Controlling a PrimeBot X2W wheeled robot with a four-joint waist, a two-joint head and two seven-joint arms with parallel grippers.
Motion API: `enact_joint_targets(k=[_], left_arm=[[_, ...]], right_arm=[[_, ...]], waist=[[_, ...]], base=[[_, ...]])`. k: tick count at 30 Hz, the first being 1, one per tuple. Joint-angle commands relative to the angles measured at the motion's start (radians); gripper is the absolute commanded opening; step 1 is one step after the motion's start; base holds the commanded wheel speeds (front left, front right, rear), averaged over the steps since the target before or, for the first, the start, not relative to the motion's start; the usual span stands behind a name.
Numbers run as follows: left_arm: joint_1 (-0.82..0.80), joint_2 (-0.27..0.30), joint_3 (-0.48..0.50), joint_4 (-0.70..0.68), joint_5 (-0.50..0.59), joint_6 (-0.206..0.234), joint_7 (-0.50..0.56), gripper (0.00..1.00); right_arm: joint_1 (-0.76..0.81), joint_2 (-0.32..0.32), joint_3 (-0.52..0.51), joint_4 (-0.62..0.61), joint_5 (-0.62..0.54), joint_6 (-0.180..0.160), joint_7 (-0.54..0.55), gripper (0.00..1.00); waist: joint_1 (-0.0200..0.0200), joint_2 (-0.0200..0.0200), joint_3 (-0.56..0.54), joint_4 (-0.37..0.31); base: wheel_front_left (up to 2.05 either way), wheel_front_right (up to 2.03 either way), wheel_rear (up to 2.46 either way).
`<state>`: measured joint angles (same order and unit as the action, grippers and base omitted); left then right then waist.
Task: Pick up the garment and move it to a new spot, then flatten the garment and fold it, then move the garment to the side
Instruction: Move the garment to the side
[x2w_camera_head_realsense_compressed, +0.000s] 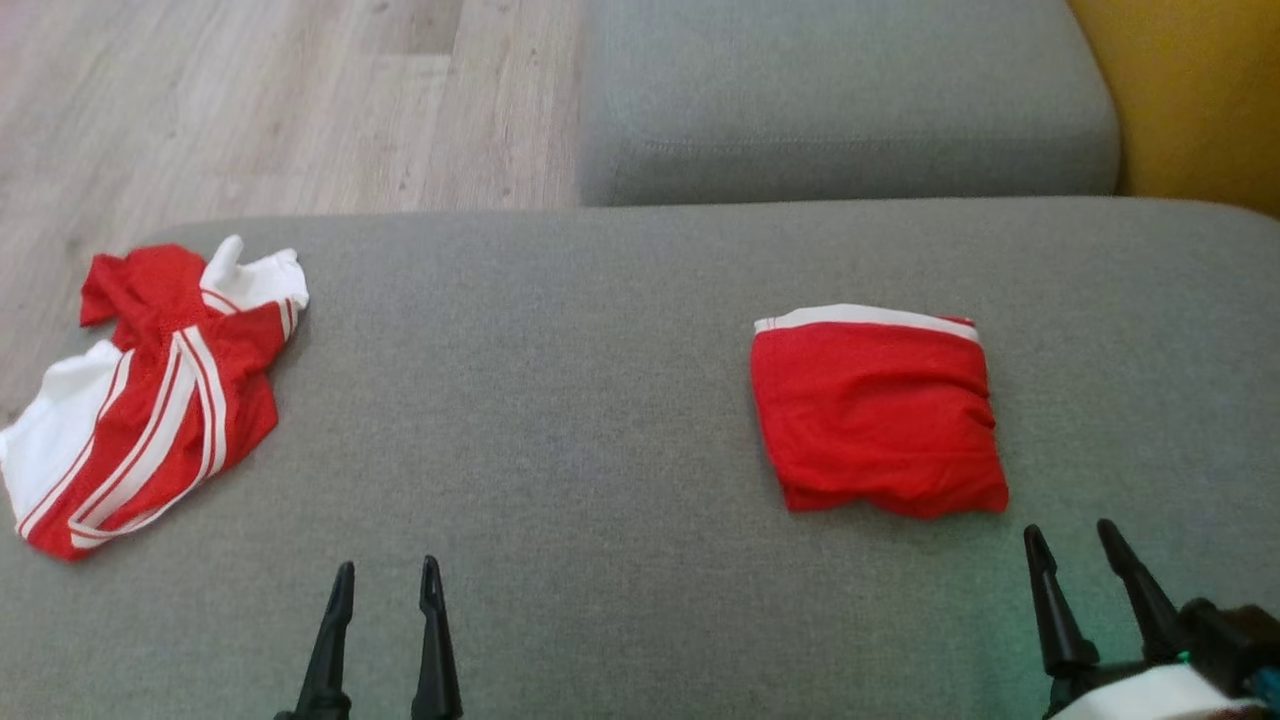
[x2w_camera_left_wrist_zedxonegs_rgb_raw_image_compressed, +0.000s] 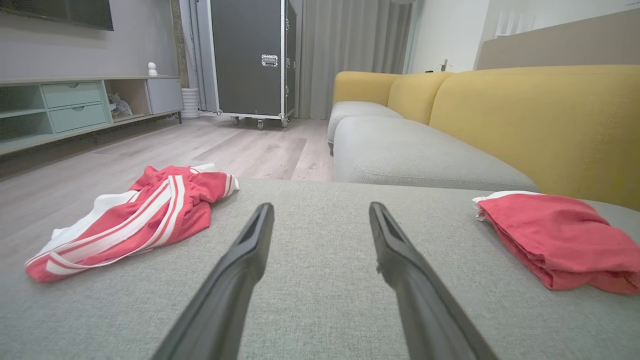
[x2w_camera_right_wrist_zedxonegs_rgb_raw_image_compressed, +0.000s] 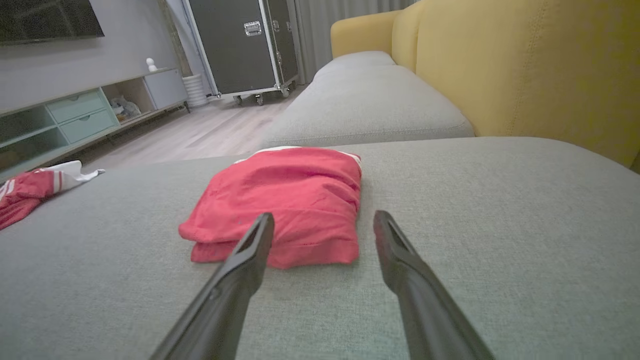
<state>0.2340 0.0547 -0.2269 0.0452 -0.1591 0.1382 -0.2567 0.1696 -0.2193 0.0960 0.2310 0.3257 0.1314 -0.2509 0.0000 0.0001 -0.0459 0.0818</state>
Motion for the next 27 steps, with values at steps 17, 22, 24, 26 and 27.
enact_joint_targets(k=[17,22,24,26,27], left_arm=[[-0.180,-0.005,-0.057,-0.057,0.007,0.045,-0.005,1.00],[-0.201,-0.005,-0.076,-0.058,0.005,0.052,-0.005,1.00],[-0.209,-0.005,-0.084,-0.058,0.003,0.056,-0.005,1.00],[-0.217,-0.005,-0.089,-0.056,0.000,0.059,-0.005,1.00],[-0.221,-0.005,-0.090,-0.057,-0.001,0.062,-0.005,1.00]], right_arm=[[-0.427,-0.161,0.058,0.310,0.214,-0.001,0.160,1.00],[-0.491,-0.170,0.129,0.369,0.310,-0.001,0.247,1.00],[-0.503,-0.173,0.169,0.373,0.363,-0.001,0.286,0.23],[-0.512,-0.185,0.193,0.374,0.406,-0.001,0.295,0.00],[-0.516,-0.196,0.203,0.373,0.418,-0.001,0.289,0.00]], waist=[[0.0000,-0.0001,0.196,0.063],[0.0000,-0.0001,0.225,0.074],[0.0000,-0.0001,0.235,0.076],[0.0000,-0.0001,0.246,0.077],[0.0000,-0.0001,0.252,0.077]], base=[[0.00,0.00,0.00],[0.00,0.00,0.00],[0.00,0.00,0.00],[0.00,0.00,0.00],[0.00,0.00,0.00]])
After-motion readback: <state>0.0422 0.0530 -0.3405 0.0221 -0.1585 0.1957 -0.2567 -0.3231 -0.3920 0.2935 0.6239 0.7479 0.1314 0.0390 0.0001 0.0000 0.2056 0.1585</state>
